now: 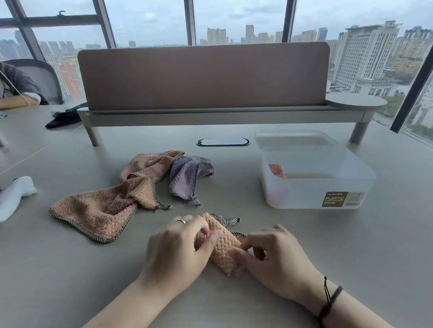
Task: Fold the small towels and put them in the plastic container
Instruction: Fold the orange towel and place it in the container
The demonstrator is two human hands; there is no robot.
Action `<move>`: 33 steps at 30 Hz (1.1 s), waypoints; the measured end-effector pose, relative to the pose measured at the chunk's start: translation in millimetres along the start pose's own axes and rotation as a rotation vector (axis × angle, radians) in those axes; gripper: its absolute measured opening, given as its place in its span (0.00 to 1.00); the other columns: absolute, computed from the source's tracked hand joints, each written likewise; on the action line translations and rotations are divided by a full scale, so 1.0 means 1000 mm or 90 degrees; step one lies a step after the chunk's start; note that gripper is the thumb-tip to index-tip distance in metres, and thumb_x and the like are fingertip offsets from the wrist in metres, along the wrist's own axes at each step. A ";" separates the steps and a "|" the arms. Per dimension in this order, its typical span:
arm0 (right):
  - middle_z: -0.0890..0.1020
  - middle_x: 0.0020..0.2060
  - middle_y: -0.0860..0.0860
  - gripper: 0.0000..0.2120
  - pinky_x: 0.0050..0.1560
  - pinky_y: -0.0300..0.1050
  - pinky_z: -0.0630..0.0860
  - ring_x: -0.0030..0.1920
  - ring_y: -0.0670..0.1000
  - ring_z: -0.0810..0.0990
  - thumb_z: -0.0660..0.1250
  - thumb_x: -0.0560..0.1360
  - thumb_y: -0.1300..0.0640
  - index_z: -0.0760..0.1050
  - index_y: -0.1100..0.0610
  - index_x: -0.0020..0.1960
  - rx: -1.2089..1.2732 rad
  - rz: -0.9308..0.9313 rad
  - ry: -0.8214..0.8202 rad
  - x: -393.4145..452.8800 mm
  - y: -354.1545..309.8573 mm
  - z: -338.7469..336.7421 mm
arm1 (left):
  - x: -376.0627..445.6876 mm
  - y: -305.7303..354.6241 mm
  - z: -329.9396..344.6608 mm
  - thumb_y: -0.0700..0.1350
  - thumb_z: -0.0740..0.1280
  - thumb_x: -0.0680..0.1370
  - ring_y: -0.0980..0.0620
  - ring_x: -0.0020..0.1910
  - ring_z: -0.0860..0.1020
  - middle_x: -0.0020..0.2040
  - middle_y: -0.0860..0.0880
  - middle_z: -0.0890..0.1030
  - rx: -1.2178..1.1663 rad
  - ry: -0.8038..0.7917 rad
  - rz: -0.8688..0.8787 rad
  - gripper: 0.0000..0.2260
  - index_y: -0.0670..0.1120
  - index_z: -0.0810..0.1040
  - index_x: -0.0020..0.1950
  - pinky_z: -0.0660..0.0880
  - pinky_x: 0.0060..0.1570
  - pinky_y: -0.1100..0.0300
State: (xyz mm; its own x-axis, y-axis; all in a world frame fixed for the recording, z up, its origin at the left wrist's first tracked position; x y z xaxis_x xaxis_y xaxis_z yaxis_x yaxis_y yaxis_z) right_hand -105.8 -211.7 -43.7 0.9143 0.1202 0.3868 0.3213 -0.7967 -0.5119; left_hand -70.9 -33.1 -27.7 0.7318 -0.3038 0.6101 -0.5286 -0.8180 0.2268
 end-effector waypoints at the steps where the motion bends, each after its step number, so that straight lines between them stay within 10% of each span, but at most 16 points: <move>1: 0.70 0.23 0.48 0.19 0.41 0.37 0.69 0.26 0.44 0.69 0.64 0.72 0.33 0.81 0.47 0.38 0.045 -0.009 -0.028 -0.002 -0.004 0.001 | -0.002 0.002 0.005 0.65 0.63 0.74 0.53 0.36 0.78 0.34 0.57 0.74 0.004 -0.029 0.014 0.15 0.54 0.79 0.43 0.71 0.32 0.59; 6: 0.67 0.24 0.52 0.12 0.28 0.44 0.63 0.26 0.50 0.63 0.67 0.75 0.36 0.84 0.42 0.44 0.190 -0.099 -0.151 -0.009 -0.026 0.004 | -0.003 -0.004 0.021 0.72 0.56 0.74 0.52 0.62 0.74 0.60 0.56 0.76 -0.023 -0.174 -0.034 0.26 0.60 0.78 0.62 0.74 0.60 0.52; 9: 0.68 0.25 0.52 0.09 0.28 0.44 0.64 0.27 0.51 0.65 0.68 0.75 0.38 0.83 0.39 0.43 0.197 -0.106 -0.152 -0.010 -0.025 0.005 | -0.006 -0.005 0.033 0.75 0.48 0.73 0.52 0.77 0.55 0.78 0.54 0.61 -0.003 -0.315 -0.050 0.31 0.66 0.64 0.74 0.60 0.74 0.50; 19: 0.76 0.27 0.40 0.16 0.32 0.38 0.70 0.29 0.44 0.74 0.69 0.66 0.32 0.80 0.42 0.46 0.059 0.035 -0.077 -0.006 0.000 0.002 | -0.012 -0.004 0.047 0.77 0.38 0.67 0.49 0.80 0.37 0.82 0.51 0.44 0.054 -0.477 -0.052 0.37 0.71 0.40 0.76 0.35 0.77 0.44; 26: 0.77 0.27 0.38 0.14 0.32 0.33 0.67 0.30 0.42 0.76 0.72 0.64 0.38 0.79 0.46 0.42 0.049 0.053 -0.084 -0.006 0.002 0.005 | -0.005 0.004 0.035 0.73 0.59 0.72 0.57 0.74 0.58 0.74 0.59 0.66 -0.089 -0.338 -0.057 0.37 0.65 0.52 0.78 0.53 0.75 0.57; 33: 0.78 0.28 0.40 0.15 0.39 0.36 0.72 0.31 0.44 0.77 0.71 0.64 0.36 0.78 0.45 0.42 0.053 0.056 -0.086 -0.009 0.004 0.005 | 0.002 -0.006 0.035 0.46 0.80 0.68 0.49 0.51 0.83 0.63 0.52 0.77 -0.595 -0.217 -0.367 0.38 0.68 0.65 0.70 0.81 0.52 0.55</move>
State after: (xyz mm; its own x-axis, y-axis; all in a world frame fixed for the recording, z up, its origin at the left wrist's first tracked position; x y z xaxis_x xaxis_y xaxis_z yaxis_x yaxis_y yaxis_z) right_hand -111.9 -213.3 -52.8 0.9629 0.1352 0.2337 0.2526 -0.7566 -0.6031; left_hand -50.6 -46.0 -54.7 0.9716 -0.2351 0.0285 -0.0865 -0.2402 0.9669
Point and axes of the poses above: each hand's wrist, its own x-axis towards the middle knuckle, its own z-axis out of the palm, y = z × x, the point moved 7 cm from there along x, towards the middle knuckle
